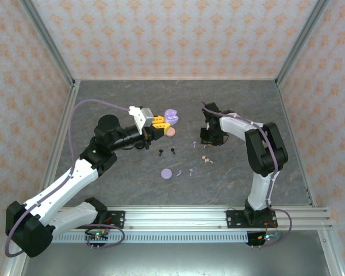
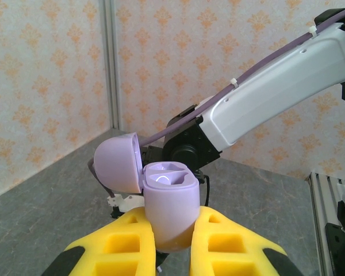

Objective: Insert the wireless bluetooth earbuds into the charging case

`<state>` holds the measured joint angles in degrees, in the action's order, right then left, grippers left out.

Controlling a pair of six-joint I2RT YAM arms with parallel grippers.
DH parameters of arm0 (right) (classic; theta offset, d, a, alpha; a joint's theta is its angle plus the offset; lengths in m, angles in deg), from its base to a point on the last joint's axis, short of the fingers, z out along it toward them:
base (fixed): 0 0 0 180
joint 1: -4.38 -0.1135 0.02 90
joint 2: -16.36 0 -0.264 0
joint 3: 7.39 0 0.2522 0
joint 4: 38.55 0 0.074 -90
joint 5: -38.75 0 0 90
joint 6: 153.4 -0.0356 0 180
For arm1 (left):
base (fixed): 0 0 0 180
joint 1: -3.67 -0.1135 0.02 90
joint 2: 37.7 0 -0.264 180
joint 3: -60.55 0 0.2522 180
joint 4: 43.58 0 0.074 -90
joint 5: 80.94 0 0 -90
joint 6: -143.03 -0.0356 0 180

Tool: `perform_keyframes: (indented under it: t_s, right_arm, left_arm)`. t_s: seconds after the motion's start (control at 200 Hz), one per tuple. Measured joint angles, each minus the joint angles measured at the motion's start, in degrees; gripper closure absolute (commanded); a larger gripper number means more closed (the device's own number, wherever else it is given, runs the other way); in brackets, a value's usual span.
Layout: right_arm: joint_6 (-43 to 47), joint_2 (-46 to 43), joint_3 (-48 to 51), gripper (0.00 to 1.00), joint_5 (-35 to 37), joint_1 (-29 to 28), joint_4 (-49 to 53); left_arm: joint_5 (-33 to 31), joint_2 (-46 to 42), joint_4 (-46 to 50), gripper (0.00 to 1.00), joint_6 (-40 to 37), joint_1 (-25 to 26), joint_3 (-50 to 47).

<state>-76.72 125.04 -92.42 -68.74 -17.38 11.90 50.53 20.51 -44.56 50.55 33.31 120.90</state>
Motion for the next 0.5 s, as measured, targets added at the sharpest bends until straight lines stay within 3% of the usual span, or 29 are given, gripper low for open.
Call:
perform_keyframes:
  t_s: [0.23,0.5]
  right_arm:
    - [-0.17,-4.37,1.73,0.79,-0.7,-0.72,-2.19]
    - [-1.49,-25.99,2.69,0.79,-3.65,-0.74,-3.1]
  left_arm:
    - [-1.53,0.0,-0.35,1.0,0.79,0.0,-0.24]
    - [-1.99,1.25,-3.58,1.0,2.71,0.0,-1.01]
